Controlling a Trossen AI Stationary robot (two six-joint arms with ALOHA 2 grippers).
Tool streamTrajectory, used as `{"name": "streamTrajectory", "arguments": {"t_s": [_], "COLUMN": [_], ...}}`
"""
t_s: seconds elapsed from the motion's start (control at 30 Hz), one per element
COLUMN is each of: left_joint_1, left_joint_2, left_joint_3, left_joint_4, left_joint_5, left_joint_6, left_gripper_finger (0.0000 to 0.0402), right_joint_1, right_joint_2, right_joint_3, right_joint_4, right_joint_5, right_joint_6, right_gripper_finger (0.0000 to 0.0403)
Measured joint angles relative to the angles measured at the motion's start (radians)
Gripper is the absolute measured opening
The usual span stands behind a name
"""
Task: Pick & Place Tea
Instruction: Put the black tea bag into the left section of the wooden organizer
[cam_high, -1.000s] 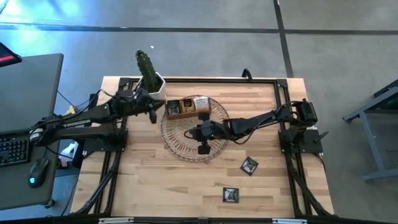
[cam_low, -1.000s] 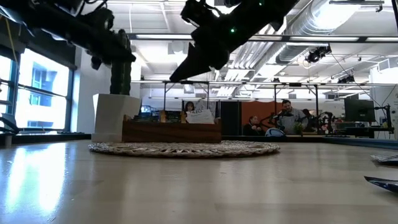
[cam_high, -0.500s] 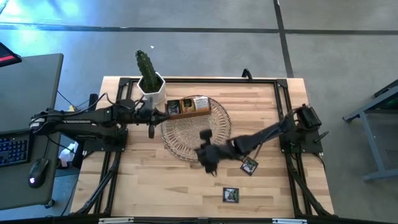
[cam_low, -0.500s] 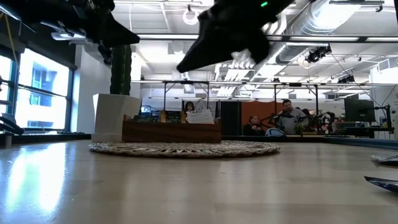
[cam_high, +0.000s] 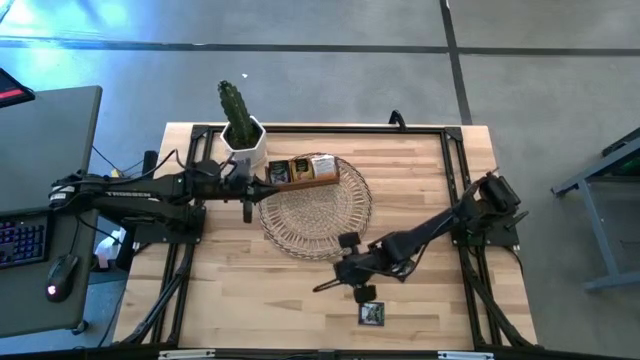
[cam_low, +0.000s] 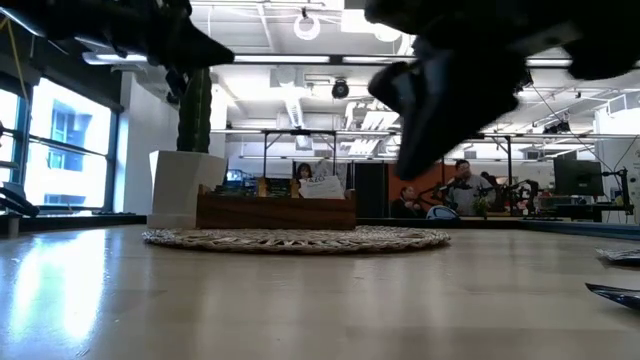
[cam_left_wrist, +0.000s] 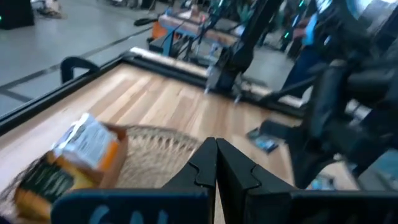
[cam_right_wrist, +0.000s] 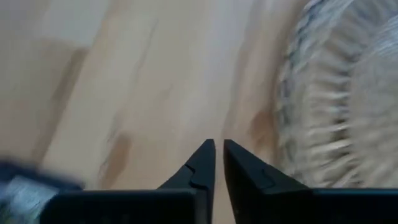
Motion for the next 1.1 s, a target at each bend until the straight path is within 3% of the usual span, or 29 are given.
{"name": "streamTrajectory", "arguments": {"t_s": [0.17,0.27,0.43,0.63,0.73,1.1], "left_joint_1": [0.000,0.000,0.000,0.000,0.000,0.000], "left_joint_2": [-0.001,-0.001,-0.001,-0.001,-0.001,-0.001], "left_joint_3": [0.000,0.000,0.000,0.000,0.000,0.000], "left_joint_4": [0.061,0.085,0.167,0.266,0.278,0.262], "left_joint_5": [0.030,0.030,0.029,0.055,0.056,0.056], "left_joint_6": [-0.014,-0.015,0.004,0.045,0.046,0.045], "left_gripper_finger": [0.0000,0.0000,0.0000,0.0000,0.0000,0.0000], "right_joint_1": [0.002,-0.002,-0.021,-0.031,-0.010,0.047], "right_joint_2": [0.000,-0.002,-0.042,-0.218,-0.329,-0.533], "right_joint_3": [0.000,0.001,0.002,-0.006,-0.079,-0.469], "right_joint_4": [-0.126,-0.263,-0.480,-0.724,-0.690,-0.406], "right_joint_5": [-0.032,-0.032,-0.124,-0.015,0.023,-0.093], "right_joint_6": [0.013,0.137,0.310,0.473,0.539,0.750], "right_gripper_finger": [0.0074,0.0108,0.0146,0.0156,0.0156,0.0156]}}
